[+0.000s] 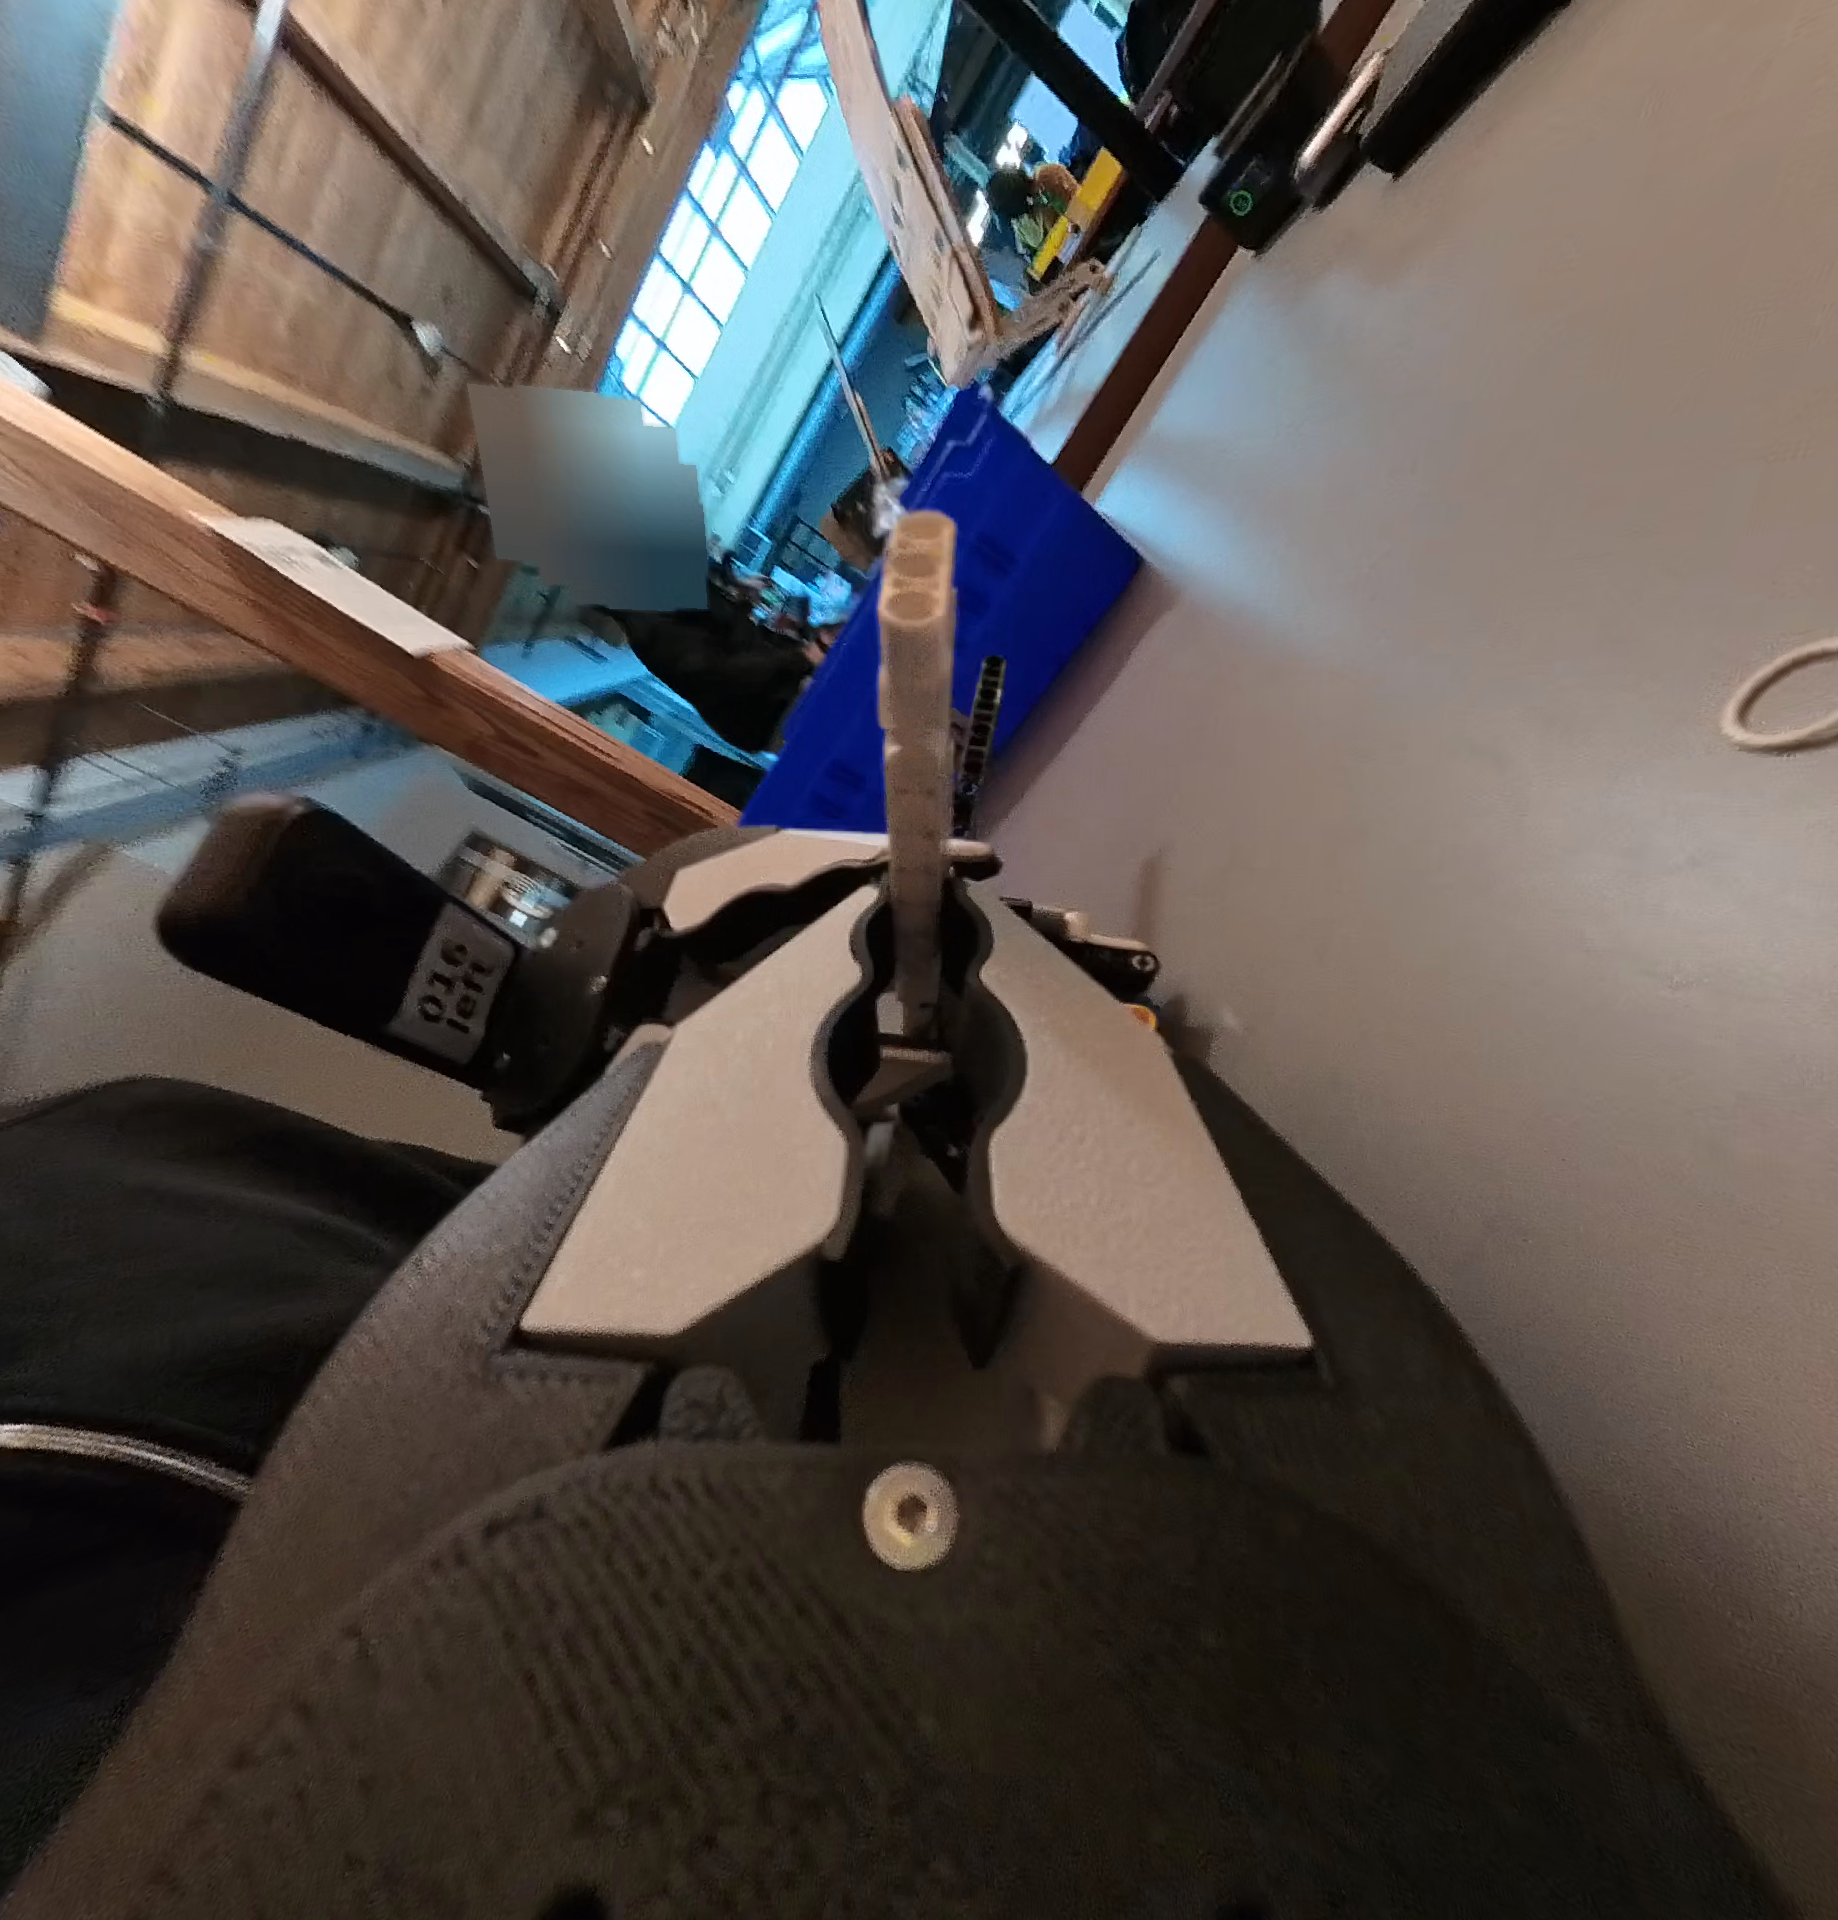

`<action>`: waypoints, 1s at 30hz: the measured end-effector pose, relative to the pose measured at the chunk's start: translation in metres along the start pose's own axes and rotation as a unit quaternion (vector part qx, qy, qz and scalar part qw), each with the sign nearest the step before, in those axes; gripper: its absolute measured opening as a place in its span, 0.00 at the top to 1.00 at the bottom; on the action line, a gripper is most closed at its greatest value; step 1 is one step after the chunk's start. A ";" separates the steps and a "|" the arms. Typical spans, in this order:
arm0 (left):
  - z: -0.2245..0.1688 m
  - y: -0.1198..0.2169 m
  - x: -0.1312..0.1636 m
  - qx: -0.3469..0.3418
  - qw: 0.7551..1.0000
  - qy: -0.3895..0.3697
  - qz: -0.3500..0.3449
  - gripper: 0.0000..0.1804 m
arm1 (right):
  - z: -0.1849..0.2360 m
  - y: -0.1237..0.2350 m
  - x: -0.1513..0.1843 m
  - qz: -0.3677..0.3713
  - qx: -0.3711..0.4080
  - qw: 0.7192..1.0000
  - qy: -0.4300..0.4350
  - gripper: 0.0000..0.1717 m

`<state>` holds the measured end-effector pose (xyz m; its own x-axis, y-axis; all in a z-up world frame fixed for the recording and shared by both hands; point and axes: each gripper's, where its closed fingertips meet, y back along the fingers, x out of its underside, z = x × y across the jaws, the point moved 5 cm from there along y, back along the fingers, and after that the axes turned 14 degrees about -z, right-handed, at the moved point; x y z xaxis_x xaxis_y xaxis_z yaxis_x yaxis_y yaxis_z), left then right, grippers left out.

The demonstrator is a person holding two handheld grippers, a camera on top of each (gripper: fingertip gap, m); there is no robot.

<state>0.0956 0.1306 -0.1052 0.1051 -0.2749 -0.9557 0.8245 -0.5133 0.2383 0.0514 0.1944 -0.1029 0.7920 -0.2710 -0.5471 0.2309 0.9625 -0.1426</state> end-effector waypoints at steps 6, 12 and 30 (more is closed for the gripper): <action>0.001 0.000 0.001 -0.008 1.000 -0.002 0.005 0.75 | 0.000 -0.003 -0.001 0.006 -0.011 1.000 0.002 0.96; 0.001 0.002 -0.002 -0.006 1.000 0.004 -0.010 0.74 | 0.002 -0.002 -0.003 -0.006 -0.050 0.999 -0.017 0.95; 0.013 0.014 0.030 -0.028 0.998 0.018 0.059 0.99 | -0.038 0.052 -0.068 -0.213 0.074 0.973 -0.046 0.97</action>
<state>0.1030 0.1041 -0.1284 0.2222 -0.2999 -0.9277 0.8352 -0.4324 0.3398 -0.0123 0.2632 -0.1046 0.6523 -0.6520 -0.3866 0.6233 0.7516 -0.2158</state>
